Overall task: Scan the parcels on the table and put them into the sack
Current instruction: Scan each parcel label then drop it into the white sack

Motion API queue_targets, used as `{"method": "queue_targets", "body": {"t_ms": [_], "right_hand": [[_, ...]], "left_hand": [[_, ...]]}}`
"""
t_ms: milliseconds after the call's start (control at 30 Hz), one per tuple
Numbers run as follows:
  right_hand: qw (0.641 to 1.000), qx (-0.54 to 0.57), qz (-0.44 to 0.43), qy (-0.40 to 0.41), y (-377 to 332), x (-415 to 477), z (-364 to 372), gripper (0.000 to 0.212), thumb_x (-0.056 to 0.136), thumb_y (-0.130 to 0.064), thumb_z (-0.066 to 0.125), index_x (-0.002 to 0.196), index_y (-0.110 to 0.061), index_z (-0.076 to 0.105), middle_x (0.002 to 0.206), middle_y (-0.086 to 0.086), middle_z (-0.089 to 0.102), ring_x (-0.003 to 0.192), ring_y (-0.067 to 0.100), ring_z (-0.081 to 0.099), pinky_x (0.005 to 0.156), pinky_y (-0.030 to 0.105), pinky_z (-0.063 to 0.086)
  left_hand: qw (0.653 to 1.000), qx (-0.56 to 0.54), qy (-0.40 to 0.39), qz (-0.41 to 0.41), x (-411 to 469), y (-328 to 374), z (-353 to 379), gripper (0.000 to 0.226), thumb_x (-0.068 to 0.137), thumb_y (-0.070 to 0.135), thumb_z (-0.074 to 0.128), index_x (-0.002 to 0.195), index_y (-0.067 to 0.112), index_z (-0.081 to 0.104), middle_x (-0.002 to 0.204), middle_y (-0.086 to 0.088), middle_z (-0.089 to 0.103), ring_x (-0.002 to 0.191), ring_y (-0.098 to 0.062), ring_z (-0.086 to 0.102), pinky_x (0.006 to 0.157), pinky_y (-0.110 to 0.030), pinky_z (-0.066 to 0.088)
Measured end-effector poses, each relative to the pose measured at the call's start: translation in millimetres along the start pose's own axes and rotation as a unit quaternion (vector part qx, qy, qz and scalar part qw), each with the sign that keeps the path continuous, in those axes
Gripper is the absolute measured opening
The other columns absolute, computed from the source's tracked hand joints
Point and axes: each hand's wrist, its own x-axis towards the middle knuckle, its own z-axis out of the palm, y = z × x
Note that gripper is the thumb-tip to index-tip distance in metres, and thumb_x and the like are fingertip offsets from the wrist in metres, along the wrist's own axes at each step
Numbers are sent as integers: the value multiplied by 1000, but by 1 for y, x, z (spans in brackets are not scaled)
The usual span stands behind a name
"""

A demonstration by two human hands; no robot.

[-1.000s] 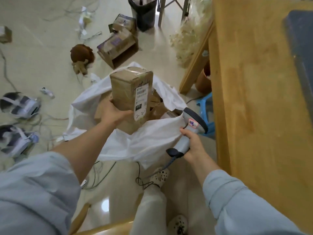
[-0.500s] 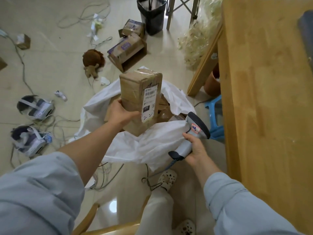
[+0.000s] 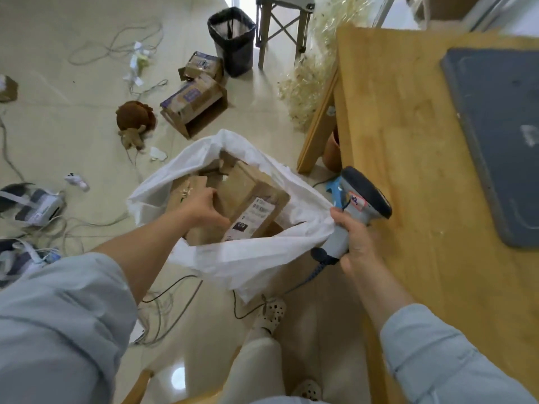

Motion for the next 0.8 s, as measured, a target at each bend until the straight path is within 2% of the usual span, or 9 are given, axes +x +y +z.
{"method": "queue_targets", "body": {"t_ms": [100,167,267,333,433,533,600,733,800], "right_hand": [[1000,-6,-18,-24,-16,-5,5,28,74,-12,78,95,-16,62,98,7,67,88,25,66,75,41,56],[999,-17,-33,-35,-20,-10,9,23,74,-8,78,90,-16,63,94,6,67,88,25,65,82,45,56],[997,-42,-38,-44,-19,-10,12,42,72,-13,81,110,-12,64,102,6,68,96,26,66,87,48,54],[997,-54,-34,-51,-20,-9,11,42,72,-13,81,111,-12,64,101,4,68,96,25,64,87,45,54],[996,-61,-13,-59,-22,-9,7,38,75,-10,79,109,-11,63,99,3,66,94,24,62,83,41,54],[996,-52,15,-66,-25,-11,2,38,76,-10,78,109,-14,60,106,8,65,95,26,63,84,45,56],[997,-41,24,-59,-30,-16,-4,34,78,-8,75,107,-13,60,101,8,65,88,23,62,83,45,55],[998,-8,25,-63,-48,-29,-27,14,88,-15,65,99,-9,60,89,11,69,79,22,67,77,38,54],[999,-2,7,-45,-58,-34,-44,22,89,-21,65,105,-7,58,85,16,72,68,24,70,62,35,56]], "left_hand": [[995,84,-58,8,1,3,7,74,61,41,83,125,19,52,119,-1,57,103,-20,53,83,-31,45],[984,147,-102,18,2,4,16,69,73,39,75,133,20,48,128,-1,55,113,-23,54,91,-35,46],[966,211,-148,35,0,7,32,47,95,33,51,140,22,44,132,-7,55,118,-26,53,98,-35,44],[963,210,-160,42,0,10,38,54,99,28,45,150,23,30,143,-11,45,127,-29,47,100,-33,40],[980,151,-118,46,4,21,33,56,99,23,45,151,30,27,155,-11,31,136,-28,38,104,-33,37],[991,107,-51,68,3,49,20,53,98,23,46,149,29,33,151,-3,39,132,-25,43,103,-33,41],[990,101,-24,96,-2,77,14,56,96,22,49,148,32,34,149,-1,42,131,-25,44,103,-37,43],[959,196,47,201,-20,144,11,61,96,32,50,151,30,24,151,-3,37,137,-29,35,111,-42,32],[942,218,64,247,-31,179,12,62,96,32,48,152,29,21,153,-3,33,140,-30,28,114,-42,24]]}}
